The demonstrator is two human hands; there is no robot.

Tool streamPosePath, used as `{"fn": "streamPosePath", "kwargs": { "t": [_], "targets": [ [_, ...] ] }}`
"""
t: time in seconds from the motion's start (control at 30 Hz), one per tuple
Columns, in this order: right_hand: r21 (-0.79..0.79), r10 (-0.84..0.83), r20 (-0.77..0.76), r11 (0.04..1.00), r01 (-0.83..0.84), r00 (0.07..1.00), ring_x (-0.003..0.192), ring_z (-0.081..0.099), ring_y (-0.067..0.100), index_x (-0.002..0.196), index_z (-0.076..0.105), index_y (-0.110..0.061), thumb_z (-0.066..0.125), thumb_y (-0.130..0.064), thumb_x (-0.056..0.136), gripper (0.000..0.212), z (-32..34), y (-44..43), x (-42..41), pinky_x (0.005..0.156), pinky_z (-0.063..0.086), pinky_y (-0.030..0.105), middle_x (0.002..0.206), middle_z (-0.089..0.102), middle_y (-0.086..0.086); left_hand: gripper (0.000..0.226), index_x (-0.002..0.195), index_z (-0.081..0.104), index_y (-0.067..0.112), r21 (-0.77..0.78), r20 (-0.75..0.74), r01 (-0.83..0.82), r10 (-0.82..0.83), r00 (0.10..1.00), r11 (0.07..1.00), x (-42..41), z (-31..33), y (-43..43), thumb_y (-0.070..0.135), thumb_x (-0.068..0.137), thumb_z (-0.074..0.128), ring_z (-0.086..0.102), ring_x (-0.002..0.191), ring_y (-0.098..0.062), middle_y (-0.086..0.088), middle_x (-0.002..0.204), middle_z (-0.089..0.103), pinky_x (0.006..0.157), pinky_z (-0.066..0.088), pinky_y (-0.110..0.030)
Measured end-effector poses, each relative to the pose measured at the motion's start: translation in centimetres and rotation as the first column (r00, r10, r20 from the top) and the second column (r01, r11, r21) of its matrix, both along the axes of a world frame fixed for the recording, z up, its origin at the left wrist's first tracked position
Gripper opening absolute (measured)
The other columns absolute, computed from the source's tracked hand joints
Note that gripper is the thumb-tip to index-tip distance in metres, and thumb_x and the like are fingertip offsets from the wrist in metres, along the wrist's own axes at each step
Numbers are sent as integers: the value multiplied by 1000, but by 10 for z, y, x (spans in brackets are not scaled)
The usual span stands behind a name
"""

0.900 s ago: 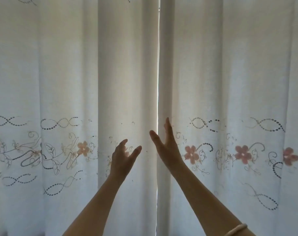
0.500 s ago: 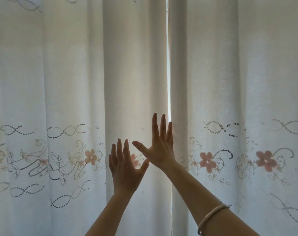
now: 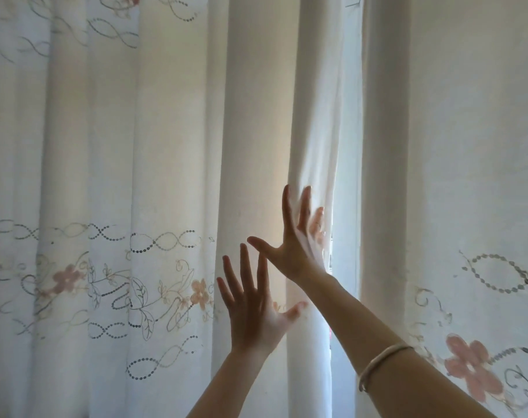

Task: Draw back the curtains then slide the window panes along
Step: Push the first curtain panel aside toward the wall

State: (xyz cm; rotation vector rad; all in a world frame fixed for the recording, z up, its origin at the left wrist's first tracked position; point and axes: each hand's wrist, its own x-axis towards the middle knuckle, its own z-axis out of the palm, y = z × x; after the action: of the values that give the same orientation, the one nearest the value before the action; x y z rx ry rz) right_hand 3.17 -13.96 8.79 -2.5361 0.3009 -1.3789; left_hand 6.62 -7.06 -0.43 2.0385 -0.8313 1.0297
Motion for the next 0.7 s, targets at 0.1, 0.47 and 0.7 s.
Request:
{"fn": "streamPosePath", "kwargs": {
  "t": [0.1,0.47,0.7],
  "targets": [
    [10,105,-16,994,-105,994,135,-20,44,126,-32,-43,56,-65,71,107,3,-1,24,105,8,68,145,-37,-4,101,139,-1,30,31,3,-87,86,996,996,14,0,-3,83,60,32,-8,137,-39,-8,150,-6,108,3,-63],
    [-59,350,-15,935,-351,936,139,-3,42,135,-26,-38,54,-63,75,103,13,40,118,107,13,63,154,-18,-7,114,143,7,19,46,-81,-327,329,941,944,78,3,17,67,58,66,-3,134,-45,-15,152,4,103,16,-66],
    [-201,378,-16,906,-373,926,131,-31,26,141,-14,-32,46,-63,79,91,25,53,185,111,3,63,149,-18,-17,116,133,32,8,57,-11,-523,524,852,851,141,7,52,55,39,83,43,117,-54,-25,133,48,79,42,-69]
  ]
}}
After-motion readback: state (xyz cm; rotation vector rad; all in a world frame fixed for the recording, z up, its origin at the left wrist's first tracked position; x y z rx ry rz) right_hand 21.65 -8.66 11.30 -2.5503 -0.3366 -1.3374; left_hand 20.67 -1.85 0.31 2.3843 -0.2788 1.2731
